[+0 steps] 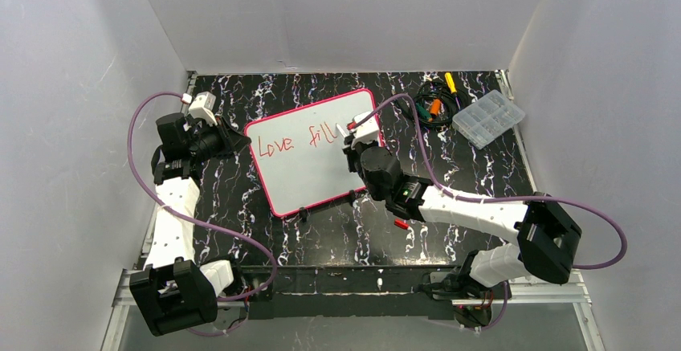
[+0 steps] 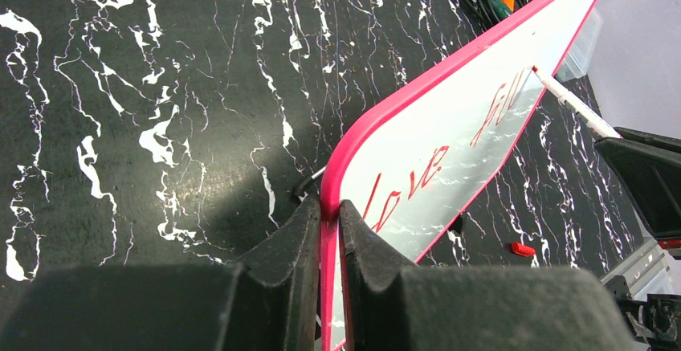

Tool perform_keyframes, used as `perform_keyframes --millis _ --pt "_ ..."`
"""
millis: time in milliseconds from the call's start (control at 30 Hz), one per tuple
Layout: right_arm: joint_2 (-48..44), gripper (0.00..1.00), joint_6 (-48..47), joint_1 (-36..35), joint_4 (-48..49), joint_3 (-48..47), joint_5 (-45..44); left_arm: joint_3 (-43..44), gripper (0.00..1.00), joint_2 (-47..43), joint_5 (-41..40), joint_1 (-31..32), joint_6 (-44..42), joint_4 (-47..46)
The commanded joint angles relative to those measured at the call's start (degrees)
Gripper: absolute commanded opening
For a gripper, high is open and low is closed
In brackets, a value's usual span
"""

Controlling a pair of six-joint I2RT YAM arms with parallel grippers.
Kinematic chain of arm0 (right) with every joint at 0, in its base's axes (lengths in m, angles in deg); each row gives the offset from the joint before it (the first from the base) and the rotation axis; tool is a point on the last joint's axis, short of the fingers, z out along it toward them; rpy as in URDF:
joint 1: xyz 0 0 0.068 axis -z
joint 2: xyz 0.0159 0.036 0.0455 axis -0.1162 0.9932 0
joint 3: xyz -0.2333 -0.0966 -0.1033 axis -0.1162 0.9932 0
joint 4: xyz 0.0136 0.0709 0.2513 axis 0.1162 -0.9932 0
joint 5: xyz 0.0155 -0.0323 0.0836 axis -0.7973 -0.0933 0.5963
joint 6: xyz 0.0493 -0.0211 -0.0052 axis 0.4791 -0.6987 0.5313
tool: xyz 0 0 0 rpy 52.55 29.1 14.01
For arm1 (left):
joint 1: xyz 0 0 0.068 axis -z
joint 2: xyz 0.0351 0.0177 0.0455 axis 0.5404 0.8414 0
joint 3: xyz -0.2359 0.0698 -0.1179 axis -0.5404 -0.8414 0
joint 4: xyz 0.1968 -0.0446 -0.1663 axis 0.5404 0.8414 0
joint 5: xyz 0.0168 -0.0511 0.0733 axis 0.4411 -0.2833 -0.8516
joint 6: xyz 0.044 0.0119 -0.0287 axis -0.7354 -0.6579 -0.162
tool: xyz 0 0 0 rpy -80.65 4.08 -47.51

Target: Write a sentence on the whiteboard

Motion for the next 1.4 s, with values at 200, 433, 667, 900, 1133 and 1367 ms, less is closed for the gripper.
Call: perform_keyframes --millis 200,433,667,900,1133,1367 --pt "-0.79 0.01 -0.01 0.0 -0.58 -0.83 2.85 -0.16 0.03 -1.15 0.95 -0.01 -0.5 1.03" --pt "-2.41 0.01 1.2 -0.09 -2.38 0.93 1.57 -0.16 0.03 -1.35 0.84 0.01 -0.53 1.02" --pt "-3.4 0.01 1.68 -0.09 -3.19 2.07 -0.34 -0.25 0.03 -1.43 0.8 -0.01 -0.53 1.02" --pt "-3.83 0.01 1.84 -0.09 -4.36 2.26 -1.57 -0.25 0.03 -1.54 0.74 -0.03 -0.53 1.02" --pt "-4.73 0.01 3.03 -0.31 -5.64 3.6 -1.07 -0.25 0.03 -1.54 0.81 -0.05 -0.53 1.07" --pt "-5.47 0.01 4.54 -1.01 -6.17 5.11 -1.16 -0.29 0.03 -1.62 0.94 -0.04 -0.45 0.94"
